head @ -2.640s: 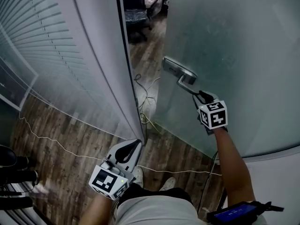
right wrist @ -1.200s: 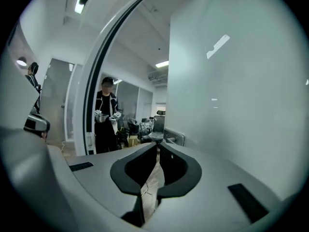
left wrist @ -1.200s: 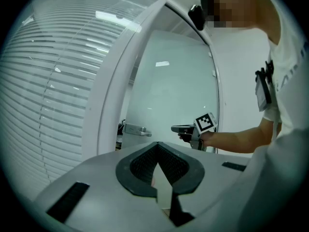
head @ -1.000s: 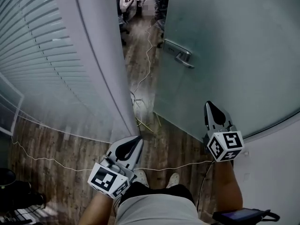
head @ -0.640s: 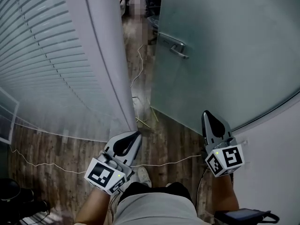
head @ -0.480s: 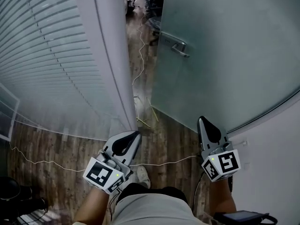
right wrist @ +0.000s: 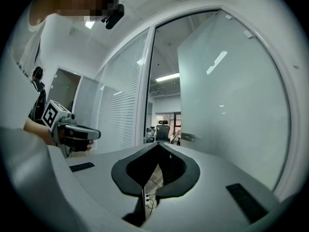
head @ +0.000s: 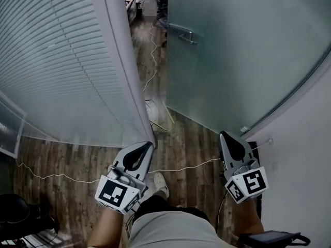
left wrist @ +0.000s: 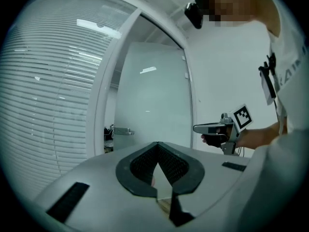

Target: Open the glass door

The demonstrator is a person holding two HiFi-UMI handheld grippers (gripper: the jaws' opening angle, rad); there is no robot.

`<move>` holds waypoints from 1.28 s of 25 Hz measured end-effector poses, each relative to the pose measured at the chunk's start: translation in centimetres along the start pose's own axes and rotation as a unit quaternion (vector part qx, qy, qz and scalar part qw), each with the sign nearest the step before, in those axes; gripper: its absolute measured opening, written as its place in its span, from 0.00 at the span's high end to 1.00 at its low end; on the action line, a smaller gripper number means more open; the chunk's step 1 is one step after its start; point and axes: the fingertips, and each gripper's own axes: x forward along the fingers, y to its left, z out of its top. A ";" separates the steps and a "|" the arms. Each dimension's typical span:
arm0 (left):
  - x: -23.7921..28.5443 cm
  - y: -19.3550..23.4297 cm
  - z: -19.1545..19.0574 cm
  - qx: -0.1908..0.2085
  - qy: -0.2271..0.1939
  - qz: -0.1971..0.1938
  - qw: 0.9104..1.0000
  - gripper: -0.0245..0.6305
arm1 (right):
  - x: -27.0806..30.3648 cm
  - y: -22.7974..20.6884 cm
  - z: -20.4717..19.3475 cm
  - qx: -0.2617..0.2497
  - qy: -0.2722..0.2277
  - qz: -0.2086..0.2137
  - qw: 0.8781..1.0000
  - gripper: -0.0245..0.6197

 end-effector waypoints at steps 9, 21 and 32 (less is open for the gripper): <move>-7.2 -6.4 0.5 -0.021 -0.007 0.004 1.000 0.96 | -10.9 4.7 1.8 0.002 -0.029 -0.008 1.000 0.96; -11.3 -5.9 1.5 -0.019 -0.004 0.008 1.000 0.96 | -13.2 7.3 3.8 0.012 -0.041 -0.025 0.999 0.96; -12.3 -0.8 3.0 -0.021 -0.026 -0.012 0.999 0.96 | -10.4 9.8 6.1 -0.008 -0.060 -0.064 0.996 0.96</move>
